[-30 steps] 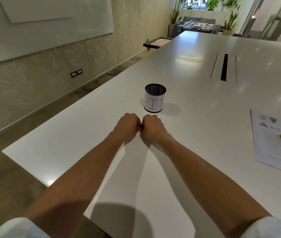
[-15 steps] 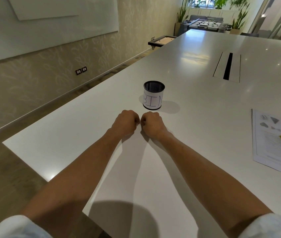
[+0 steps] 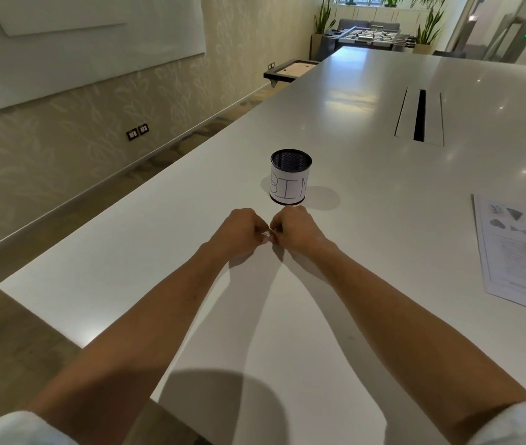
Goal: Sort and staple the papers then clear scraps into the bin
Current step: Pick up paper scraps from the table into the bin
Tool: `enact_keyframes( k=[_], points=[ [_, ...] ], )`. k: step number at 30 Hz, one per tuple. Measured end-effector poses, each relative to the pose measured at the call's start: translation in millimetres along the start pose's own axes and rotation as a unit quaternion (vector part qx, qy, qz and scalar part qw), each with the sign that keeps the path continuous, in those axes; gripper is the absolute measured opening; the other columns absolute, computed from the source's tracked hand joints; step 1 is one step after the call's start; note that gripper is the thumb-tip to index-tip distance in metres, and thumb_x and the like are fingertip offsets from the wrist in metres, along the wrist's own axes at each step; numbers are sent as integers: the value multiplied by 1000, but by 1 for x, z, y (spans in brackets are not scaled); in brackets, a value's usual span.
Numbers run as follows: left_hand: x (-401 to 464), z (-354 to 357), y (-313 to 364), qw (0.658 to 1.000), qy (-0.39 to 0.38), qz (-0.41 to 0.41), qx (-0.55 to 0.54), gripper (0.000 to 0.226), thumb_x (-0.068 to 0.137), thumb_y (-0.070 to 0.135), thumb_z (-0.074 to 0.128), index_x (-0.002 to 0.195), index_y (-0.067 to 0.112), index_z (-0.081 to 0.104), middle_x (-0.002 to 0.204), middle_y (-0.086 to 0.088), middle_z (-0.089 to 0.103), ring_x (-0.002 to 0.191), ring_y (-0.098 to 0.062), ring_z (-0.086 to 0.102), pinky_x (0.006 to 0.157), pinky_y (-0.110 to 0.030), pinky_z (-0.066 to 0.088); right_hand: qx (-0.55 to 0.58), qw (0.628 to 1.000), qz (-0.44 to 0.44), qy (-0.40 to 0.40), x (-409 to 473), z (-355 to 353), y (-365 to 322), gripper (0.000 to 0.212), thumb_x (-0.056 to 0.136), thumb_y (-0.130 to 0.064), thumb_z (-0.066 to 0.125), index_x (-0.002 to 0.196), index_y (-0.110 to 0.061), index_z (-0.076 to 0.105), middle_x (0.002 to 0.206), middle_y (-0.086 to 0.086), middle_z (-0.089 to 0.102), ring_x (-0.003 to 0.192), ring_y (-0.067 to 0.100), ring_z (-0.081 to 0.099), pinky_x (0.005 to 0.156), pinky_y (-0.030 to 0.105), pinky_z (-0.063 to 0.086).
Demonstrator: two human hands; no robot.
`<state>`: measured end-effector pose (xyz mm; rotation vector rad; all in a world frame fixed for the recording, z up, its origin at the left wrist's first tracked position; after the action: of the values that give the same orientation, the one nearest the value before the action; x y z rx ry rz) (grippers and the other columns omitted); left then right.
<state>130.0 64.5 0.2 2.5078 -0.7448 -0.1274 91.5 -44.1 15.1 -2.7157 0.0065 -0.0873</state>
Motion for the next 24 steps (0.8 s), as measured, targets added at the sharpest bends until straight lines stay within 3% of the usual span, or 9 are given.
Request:
enact_keyframes(
  k=[6,11,18,24],
  points=[
    [5,0,6,1000,0,-7,20,14,84,15,68,92,8,76,90,-12,70,84,-28,64,79,-40,52,-39,999,23,18,-4,3,-3,16,86,-6,56,92,-5,71,93,15,67,85,33,62,67,33,47],
    [6,1,6,999,2,-6,49,18,85,7,60,95,11,75,94,-10,70,85,-27,64,78,-37,52,-86,996,25,22,-6,6,-8,15,92,-12,50,96,-3,62,99,15,62,88,33,60,66,35,42],
    [2,6,13,988,27,42,148,17,84,-2,53,88,7,66,88,-9,62,77,-24,57,63,-32,42,-109,993,25,29,-10,14,-11,14,95,-10,44,101,-5,55,102,11,59,93,29,58,67,35,34],
    [0,13,14,977,26,86,195,18,81,-4,55,95,6,59,96,-11,58,88,-25,55,68,-31,41,-101,993,29,49,-10,18,-10,15,97,-12,41,103,-5,53,106,12,58,97,29,55,67,34,33]
  ],
)
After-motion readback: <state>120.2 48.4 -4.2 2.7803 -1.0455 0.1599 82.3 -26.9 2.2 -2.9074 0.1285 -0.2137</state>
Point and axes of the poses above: each hand's wrist, its own x-axis towards the middle knuckle, its own z-axis out of the palm, y = z × x, the point moved 6 cm from there along x, towards the middle knuckle
